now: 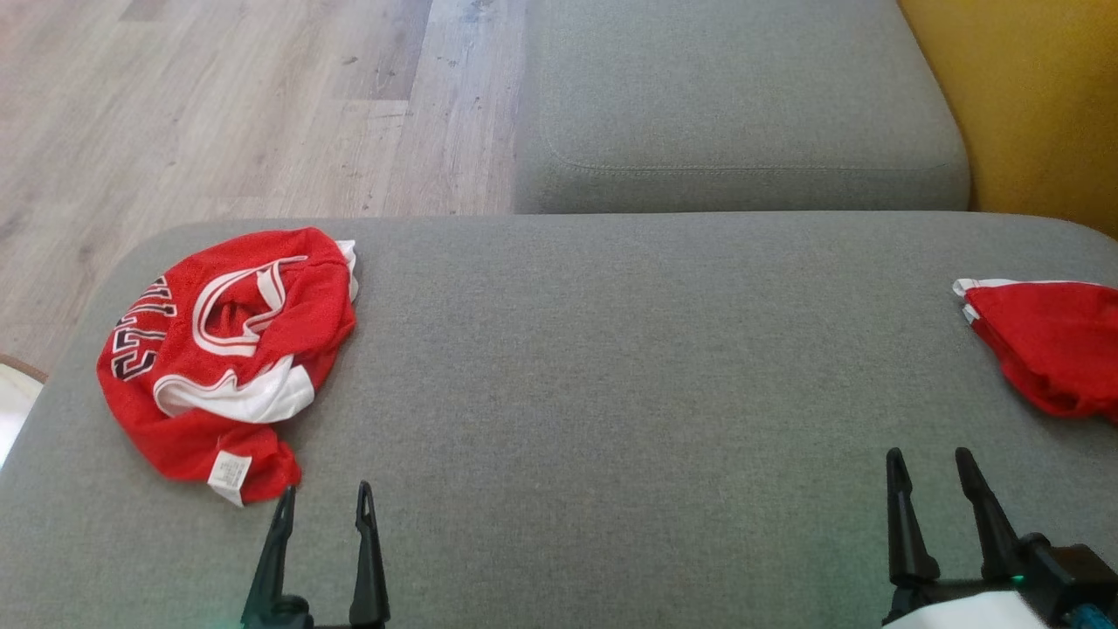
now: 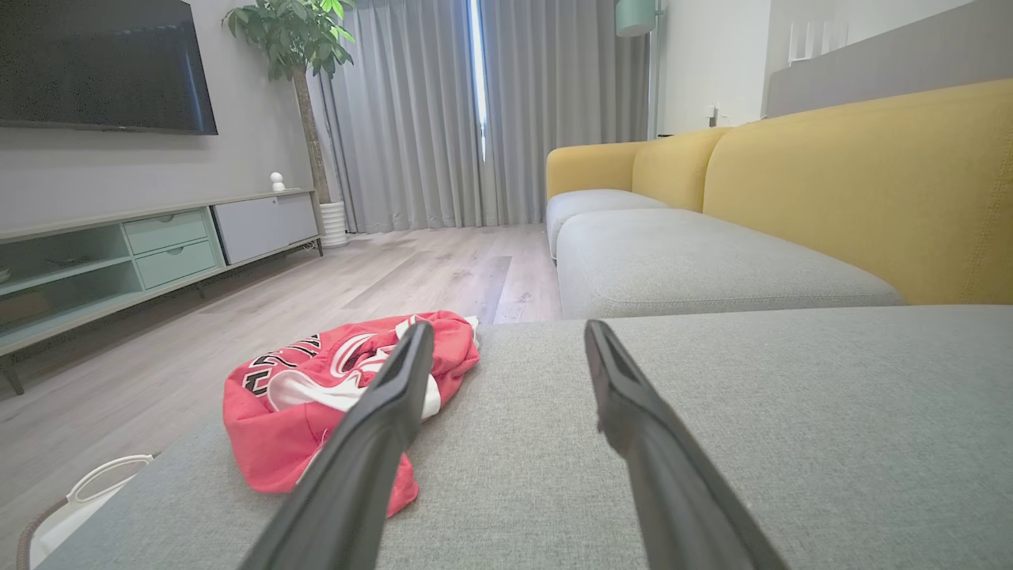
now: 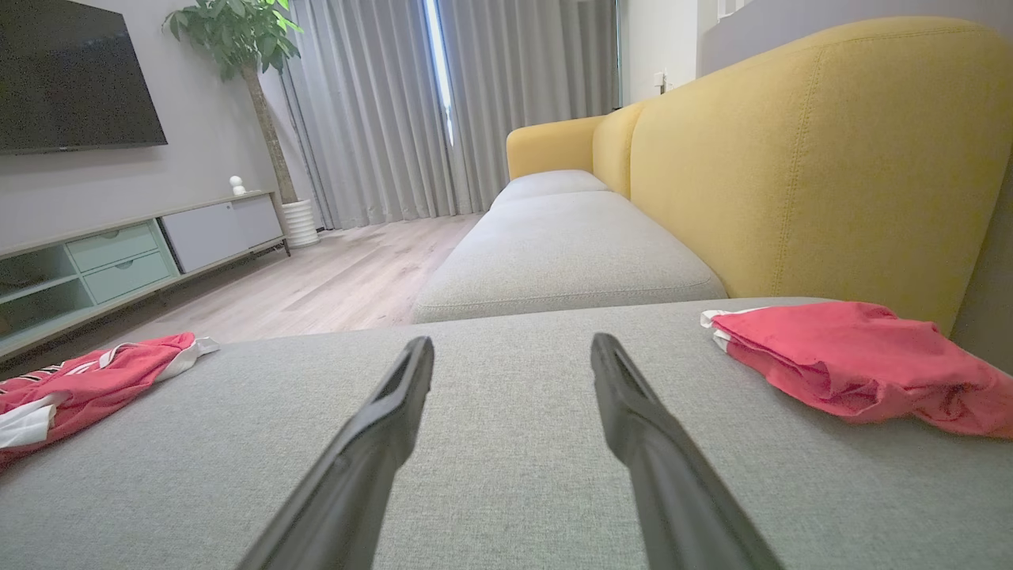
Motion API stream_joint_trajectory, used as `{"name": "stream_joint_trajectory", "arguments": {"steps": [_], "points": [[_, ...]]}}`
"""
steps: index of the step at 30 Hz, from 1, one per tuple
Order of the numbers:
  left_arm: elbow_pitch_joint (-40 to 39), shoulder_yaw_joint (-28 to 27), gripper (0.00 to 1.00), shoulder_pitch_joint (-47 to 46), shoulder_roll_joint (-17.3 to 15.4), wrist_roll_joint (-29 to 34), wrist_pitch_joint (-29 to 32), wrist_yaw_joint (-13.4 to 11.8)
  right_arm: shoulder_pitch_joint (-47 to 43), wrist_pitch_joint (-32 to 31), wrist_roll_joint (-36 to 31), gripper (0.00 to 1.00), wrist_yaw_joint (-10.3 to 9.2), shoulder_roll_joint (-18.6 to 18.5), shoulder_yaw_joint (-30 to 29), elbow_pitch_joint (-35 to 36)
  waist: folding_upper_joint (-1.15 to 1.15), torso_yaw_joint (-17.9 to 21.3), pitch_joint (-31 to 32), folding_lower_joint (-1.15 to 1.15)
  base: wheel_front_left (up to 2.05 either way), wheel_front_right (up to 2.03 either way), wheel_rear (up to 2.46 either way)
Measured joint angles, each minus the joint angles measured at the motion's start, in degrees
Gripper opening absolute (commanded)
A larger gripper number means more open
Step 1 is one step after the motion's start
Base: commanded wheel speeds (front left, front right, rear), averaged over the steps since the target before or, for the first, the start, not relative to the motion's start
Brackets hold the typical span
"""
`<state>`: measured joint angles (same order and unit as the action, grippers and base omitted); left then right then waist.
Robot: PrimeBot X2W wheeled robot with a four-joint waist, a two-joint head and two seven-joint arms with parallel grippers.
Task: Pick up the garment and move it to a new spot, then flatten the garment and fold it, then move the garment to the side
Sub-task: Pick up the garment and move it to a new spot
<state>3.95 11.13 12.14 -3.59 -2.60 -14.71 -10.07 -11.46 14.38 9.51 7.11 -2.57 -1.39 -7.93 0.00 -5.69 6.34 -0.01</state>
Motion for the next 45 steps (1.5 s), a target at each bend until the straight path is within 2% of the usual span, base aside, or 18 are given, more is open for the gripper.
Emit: {"name": "stream_joint_trajectory", "arguments": {"steps": [17, 22, 29, 38, 45], "points": [[0.6, -0.1, 1.00, 0.1, 0.1, 0.1, 0.0, 0.6, -1.0, 0.0, 0.0, 1.00, 0.00, 0.1, 1.6, -0.2, 0.00, 0.8, 1.1, 0.01, 0.00, 0.00, 0.00], [0.7, -0.2, 1.00, 0.2, 0.1, 0.1, 0.0, 1.0, -1.3, 0.0, -0.7, 1.00, 0.00, -0.1, 2.3, -0.3, 0.00, -0.2, 1.4, 0.01, 0.00, 0.00, 0.00], [0.5, -0.9, 1.00, 0.1, 0.2, 0.1, 0.0, 0.9, -2.1, 0.0, -0.7, 1.00, 0.00, -0.3, 3.0, -0.4, 0.00, -4.7, 1.0, 0.01, 0.00, 0.00, 0.00], [-0.1, -2.3, 1.00, 0.3, 0.2, 0.3, 0.0, 0.3, -0.6, 0.0, -0.5, 1.00, 0.00, -0.2, 4.2, -0.6, 0.00, -13.8, -0.3, 0.01, 0.00, 0.00, 0.00], [-1.1, -3.4, 1.00, 1.1, 0.2, 0.7, 0.0, 0.0, -0.1, 0.0, -0.5, 1.00, 0.00, -0.2, 4.4, -0.6, 0.00, -16.7, -2.0, 0.01, 0.00, 0.00, 0.00]]}}
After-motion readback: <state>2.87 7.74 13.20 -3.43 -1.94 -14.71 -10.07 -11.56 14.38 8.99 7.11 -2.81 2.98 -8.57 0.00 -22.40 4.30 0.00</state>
